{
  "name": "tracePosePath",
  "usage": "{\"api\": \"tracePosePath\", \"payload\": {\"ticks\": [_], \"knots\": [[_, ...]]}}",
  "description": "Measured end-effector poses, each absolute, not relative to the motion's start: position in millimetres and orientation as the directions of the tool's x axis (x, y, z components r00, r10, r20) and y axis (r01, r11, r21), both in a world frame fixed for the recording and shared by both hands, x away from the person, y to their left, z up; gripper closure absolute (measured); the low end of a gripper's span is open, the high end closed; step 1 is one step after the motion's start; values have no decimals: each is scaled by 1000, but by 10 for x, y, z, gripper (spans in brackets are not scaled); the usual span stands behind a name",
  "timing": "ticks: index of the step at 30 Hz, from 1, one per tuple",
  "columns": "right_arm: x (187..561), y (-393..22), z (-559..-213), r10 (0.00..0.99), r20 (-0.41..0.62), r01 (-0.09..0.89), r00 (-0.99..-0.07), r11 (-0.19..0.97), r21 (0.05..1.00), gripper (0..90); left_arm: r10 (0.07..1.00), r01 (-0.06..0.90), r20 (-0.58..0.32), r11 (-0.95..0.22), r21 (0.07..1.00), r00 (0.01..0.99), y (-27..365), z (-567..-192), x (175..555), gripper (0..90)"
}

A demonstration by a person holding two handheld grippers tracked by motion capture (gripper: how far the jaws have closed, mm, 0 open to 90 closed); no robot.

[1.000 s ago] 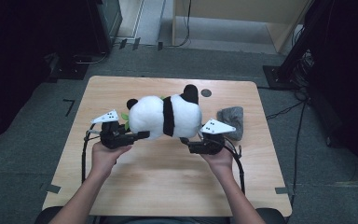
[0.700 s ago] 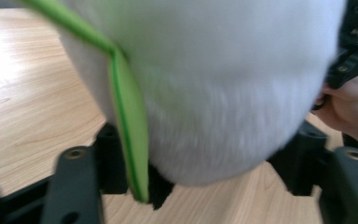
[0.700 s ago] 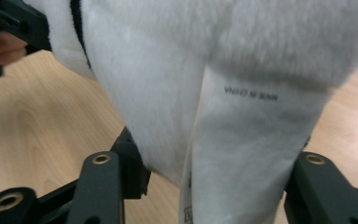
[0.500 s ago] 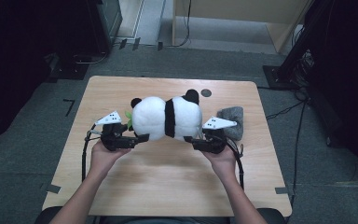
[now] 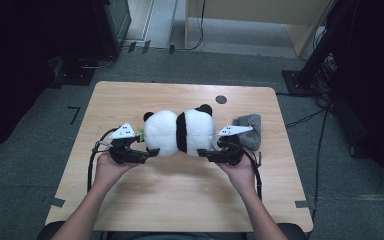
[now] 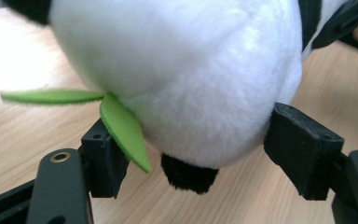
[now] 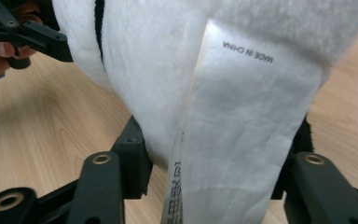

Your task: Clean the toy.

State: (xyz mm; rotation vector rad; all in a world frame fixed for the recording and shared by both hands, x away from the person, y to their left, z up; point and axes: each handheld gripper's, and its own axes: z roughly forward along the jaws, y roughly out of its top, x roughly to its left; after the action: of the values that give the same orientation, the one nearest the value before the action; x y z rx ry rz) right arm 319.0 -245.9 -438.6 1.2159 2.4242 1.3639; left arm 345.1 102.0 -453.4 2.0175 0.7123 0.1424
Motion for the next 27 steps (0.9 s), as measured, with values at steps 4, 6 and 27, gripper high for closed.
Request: {"api": "tracePosePath", "payload": {"ticks": [4, 6, 27], "knots": [[3201, -2473, -4409, 690, 295, 606, -661, 259, 752, 453, 540, 450, -208, -365, 815, 815, 1023, -4545, 3463, 266], [3190, -2476, -4395, 697, 288, 603, -657, 256, 756, 449, 539, 449, -203, -376, 811, 817, 1010, -4551, 3456, 266], [3169, -2458, -4432, 685, 317, 616, -656, 244, 749, 470, 588, 470, -171, -403, 785, 790, 1048, -4671, 3515, 334]]}}
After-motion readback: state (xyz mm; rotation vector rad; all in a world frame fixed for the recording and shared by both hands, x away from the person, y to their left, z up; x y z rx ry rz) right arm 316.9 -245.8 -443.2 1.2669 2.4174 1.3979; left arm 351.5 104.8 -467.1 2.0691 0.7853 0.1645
